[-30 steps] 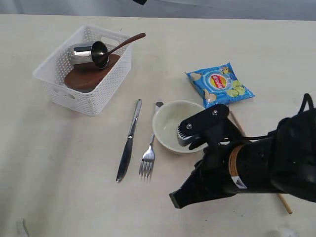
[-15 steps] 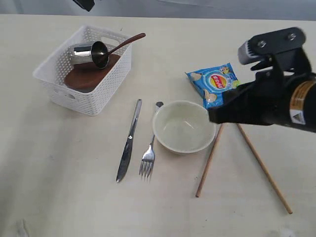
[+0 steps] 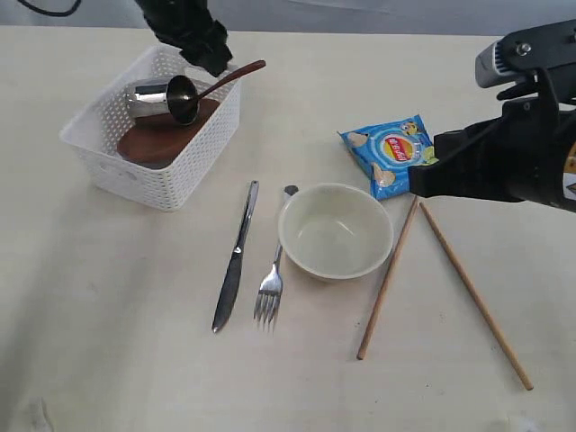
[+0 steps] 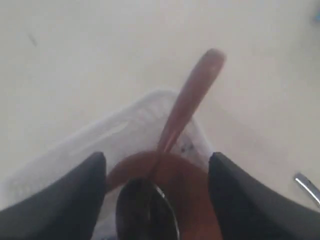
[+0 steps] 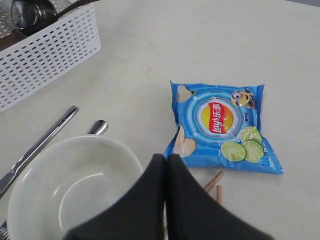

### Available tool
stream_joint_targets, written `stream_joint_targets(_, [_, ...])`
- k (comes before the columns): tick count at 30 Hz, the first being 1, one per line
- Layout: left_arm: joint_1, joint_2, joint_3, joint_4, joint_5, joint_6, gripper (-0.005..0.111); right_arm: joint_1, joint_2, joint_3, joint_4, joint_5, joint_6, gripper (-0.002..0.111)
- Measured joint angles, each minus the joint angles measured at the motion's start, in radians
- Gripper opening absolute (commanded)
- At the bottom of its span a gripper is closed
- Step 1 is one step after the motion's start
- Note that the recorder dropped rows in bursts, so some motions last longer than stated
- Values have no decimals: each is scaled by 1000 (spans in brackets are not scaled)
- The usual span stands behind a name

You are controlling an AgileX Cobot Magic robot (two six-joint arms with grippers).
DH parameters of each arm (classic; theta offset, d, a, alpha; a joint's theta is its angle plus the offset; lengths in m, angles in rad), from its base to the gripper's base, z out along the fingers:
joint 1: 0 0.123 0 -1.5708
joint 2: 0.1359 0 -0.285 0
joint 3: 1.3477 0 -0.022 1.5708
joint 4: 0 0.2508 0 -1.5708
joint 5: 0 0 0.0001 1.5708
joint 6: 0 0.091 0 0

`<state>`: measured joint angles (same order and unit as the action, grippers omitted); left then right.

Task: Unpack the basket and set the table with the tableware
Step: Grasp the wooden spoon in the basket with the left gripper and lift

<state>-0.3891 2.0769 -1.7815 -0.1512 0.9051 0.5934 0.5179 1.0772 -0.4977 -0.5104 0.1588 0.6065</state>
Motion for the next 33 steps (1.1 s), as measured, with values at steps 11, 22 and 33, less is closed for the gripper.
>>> stream_joint_targets(11, [-58, 56, 0, -129, -109, 233, 57, 0, -2, 0, 0, 23, -4, 0])
stream_joint_targets(22, [-58, 113, 0, -129, -231, 246, 56, 0, -2, 0, 0, 23, -4, 0])
stream_joint_targets(33, [-58, 115, 0, -129, -235, 246, 7, 0, -2, 0, 0, 23, -4, 0])
